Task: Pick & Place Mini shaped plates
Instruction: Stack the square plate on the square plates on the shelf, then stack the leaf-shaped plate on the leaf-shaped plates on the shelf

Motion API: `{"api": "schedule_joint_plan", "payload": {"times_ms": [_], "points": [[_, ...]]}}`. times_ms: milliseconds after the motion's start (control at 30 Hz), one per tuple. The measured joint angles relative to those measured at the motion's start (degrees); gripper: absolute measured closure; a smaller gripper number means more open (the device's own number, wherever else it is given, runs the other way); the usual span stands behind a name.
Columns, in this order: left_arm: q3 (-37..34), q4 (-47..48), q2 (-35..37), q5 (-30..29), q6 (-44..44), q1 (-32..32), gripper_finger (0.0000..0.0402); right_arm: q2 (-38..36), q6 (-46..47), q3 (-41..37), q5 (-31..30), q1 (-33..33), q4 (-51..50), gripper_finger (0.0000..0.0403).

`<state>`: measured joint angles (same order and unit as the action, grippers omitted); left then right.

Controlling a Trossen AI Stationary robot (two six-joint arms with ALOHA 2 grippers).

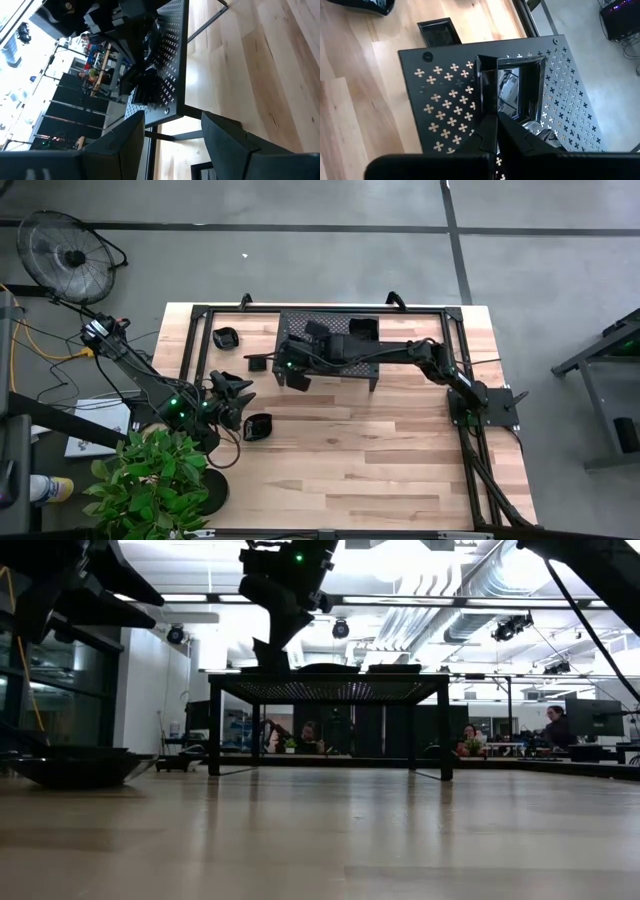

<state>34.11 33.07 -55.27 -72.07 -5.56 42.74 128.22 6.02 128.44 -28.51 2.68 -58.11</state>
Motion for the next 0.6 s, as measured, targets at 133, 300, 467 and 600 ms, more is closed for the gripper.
{"api": "schedule_joint_plan", "payload": {"times_ms": [133, 300, 467, 600], "points": [[0.0, 0.0, 0.0, 0.0, 0.0, 0.0, 0.0211, 0.0, 0.0, 0.0, -0.4, 0.0, 0.0, 0.04], [0.0, 0.0, 0.0, 0.0, 0.0, 0.0, 0.0211, 0.0, 0.0, 0.0, -1.5, 0.0, 0.0, 0.0374], [0.0, 0.0, 0.0, 0.6, 0.0, 0.0, 0.0211, 0.0, 0.0, 0.0, -1.6, 0.0, 0.1, 0.034], [0.0, 0.0, 0.0, 0.7, 0.0, 0.0, 0.0211, 0.0, 0.0, 0.0, -1.4, 0.0, 0.1, 0.0326]]}}
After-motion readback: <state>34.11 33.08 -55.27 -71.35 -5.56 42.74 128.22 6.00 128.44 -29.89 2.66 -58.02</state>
